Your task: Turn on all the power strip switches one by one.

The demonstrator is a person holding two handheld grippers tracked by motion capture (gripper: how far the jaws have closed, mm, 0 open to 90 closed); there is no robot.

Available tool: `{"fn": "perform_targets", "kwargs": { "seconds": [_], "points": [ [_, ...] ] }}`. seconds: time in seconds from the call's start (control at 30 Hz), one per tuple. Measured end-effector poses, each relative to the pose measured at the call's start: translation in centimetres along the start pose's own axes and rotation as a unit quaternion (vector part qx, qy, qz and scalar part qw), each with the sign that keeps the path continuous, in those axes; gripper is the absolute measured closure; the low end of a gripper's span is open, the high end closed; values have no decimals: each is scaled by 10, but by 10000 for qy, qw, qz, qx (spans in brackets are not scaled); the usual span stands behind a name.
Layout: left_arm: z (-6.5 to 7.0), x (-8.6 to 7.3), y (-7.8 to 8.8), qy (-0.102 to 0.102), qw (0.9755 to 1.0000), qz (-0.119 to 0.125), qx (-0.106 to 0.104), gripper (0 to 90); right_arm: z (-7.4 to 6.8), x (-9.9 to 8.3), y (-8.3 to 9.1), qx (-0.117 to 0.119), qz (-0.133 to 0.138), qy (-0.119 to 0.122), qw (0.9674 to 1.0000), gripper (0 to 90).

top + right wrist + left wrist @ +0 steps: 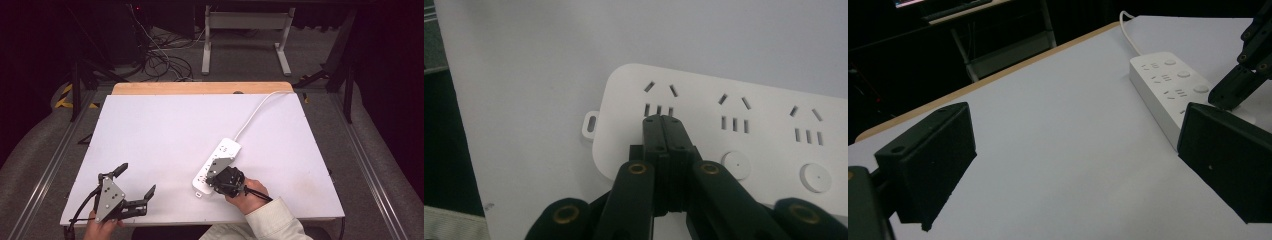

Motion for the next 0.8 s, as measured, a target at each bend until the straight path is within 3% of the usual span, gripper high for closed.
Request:
{"fn": "perform_targets", "kwargs": {
  "seconds": [0.13, 0.4, 0.8],
  "points": [
    [0, 0, 0, 23, 10000, -3, -24, 25, 6, -1, 4, 222, 55, -153, 9996, 900],
    [-1, 0, 0, 30, 10000, 9, -17, 25, 4, 7, 29, 207, 844, -105, 9962, 900],
    [-1, 0, 0, 31, 10000, 5, -19, 25, 5, 8, 33, 220, 928, -64, 9954, 900]
  ]
}}
Point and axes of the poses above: each handheld gripper's, and its own axes: y roughly backward along the jaws, x roughly out of its top, z roughly to its right, the point moved 1 cm from there along -y, roughly forward along the jaws, and after that the axes turned 4 degrees about z, right-handed, at the moved point
